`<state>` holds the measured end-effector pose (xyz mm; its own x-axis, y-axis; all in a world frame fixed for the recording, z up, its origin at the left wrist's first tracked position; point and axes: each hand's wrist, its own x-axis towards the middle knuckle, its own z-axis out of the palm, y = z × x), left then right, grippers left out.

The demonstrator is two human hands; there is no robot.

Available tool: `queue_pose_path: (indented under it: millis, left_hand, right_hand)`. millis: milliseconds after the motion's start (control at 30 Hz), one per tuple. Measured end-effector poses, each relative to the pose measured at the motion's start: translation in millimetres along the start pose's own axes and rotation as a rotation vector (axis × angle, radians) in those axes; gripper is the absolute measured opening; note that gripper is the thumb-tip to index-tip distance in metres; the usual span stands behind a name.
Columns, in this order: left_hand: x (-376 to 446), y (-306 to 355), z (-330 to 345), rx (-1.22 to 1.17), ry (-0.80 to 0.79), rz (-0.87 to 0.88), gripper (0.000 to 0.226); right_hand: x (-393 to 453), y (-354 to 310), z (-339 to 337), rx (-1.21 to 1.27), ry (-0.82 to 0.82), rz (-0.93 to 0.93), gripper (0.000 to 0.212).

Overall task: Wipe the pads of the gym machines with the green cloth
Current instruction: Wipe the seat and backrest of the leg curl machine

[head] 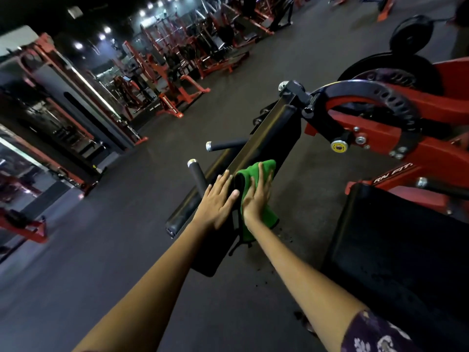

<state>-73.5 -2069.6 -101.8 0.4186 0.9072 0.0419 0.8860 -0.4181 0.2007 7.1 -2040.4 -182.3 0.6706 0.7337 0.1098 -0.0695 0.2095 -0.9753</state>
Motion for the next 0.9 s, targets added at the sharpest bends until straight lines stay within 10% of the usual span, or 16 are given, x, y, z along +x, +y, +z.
queue_pose_path:
  millis: [900]
  left_hand:
    - [61.2,10.4,5.4,0.173,-0.038,0.092,0.118]
  right_hand:
    - [58.6,-10.2,-15.6,-0.083,-0.186,0.005,0.056]
